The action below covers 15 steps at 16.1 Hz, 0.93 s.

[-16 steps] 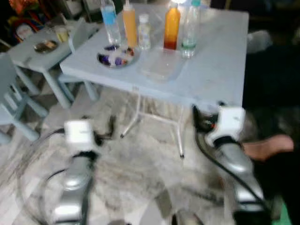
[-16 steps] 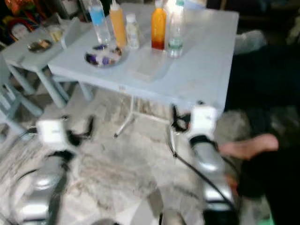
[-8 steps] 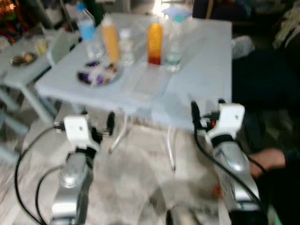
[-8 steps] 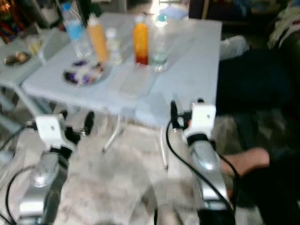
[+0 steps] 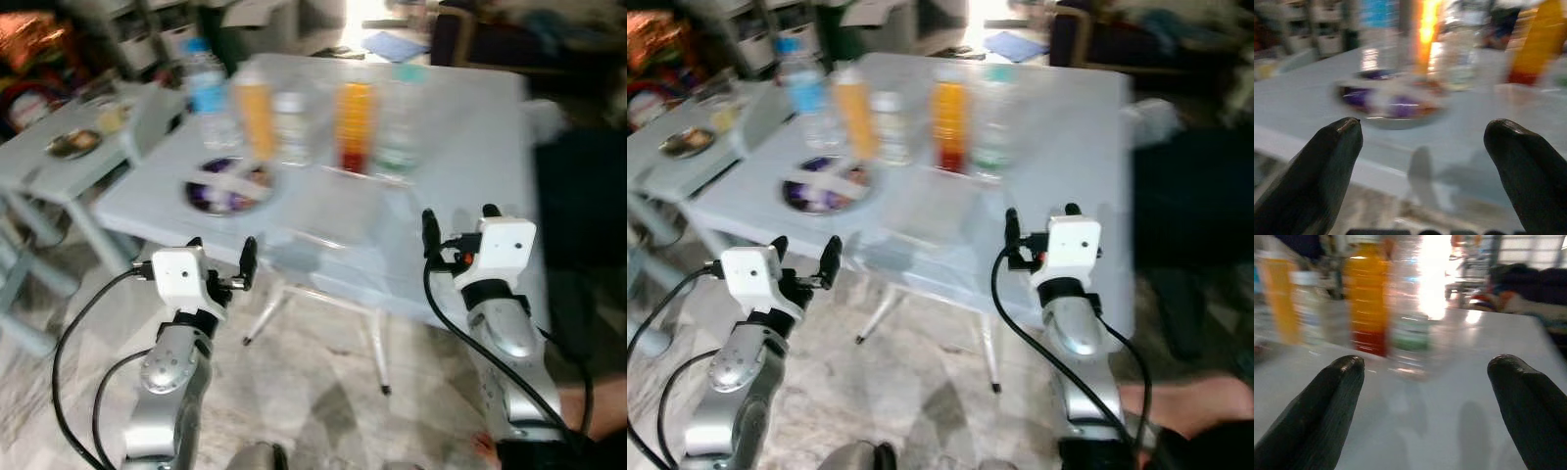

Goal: Restocking fridge

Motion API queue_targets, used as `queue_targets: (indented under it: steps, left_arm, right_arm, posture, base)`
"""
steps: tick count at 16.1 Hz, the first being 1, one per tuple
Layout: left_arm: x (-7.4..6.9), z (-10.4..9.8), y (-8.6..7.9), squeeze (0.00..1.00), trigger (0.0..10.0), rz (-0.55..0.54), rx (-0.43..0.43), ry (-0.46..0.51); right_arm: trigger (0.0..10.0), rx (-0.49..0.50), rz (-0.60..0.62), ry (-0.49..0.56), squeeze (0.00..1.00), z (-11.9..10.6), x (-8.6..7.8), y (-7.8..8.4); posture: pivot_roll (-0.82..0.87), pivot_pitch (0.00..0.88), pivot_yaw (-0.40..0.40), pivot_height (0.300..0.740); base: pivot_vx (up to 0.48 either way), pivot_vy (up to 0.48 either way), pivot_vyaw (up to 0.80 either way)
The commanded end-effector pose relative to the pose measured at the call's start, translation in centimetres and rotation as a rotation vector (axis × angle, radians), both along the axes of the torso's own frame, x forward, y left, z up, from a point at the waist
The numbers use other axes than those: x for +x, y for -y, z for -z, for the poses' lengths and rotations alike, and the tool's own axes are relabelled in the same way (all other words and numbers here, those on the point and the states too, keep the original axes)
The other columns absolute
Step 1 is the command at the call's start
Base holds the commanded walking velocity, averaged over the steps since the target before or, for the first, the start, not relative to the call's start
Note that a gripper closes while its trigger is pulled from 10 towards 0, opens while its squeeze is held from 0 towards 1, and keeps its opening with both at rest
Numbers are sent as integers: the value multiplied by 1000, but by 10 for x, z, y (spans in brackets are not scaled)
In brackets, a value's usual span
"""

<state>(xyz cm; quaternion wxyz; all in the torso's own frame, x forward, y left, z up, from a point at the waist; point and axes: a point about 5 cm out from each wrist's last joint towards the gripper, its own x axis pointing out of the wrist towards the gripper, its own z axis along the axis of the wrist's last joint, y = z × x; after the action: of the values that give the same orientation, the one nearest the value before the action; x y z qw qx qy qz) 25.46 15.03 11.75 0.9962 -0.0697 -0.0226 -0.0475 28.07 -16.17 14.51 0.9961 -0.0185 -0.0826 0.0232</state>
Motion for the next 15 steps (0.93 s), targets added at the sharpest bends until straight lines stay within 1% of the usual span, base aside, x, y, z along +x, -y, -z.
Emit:
queue_targets:
  steps: [1,4,6,9,11,13,14,15]
  left_arm:
    - [1,1,-2,0,10000,-12,-4,-8]
    - [2,-2,-3,0,10000,-13,7,16]
    - [2,-3,-3,0,10000,-16,27,28]
    - [2,-3,-3,0,10000,-17,28,24]
    - [2,-2,-2,0,10000,-16,29,23]
    - [3,-2,-2,0,10000,-16,30,23]
    - [3,-2,-2,0,10000,-16,30,21]
    - [3,-2,-2,0,10000,-16,31,20]
  right_arm:
    - [10000,-4,-12,9,0,-2,-2,-1]
    - [10000,-9,-24,8,0,-1,-2,-3]
    - [10000,-32,-7,12,0,-1,-2,-1]
    - [10000,-50,22,11,0,-1,-1,2]
    - [10000,-43,50,18,0,-2,0,7]
    - [10000,-61,57,15,0,-2,-1,8]
    - [10000,-68,87,9,0,-1,-1,11]
    - [10000,-73,90,6,0,0,-1,12]
  posture:
    - [-105,79,61,740]
    - [-104,79,59,740]
    - [-104,76,59,740]
    - [-105,76,60,740]
    - [-106,76,61,740]
    - [-106,77,62,740]
    - [-105,78,64,740]
    - [-105,78,64,740]
  base:
    - [0,450,0]
    - [0,469,0]
    - [0,0,0]
    - [0,0,0]
    - [0,0,0]
    - [0,0,0]
    - [0,0,0]
    - [0,0,0]
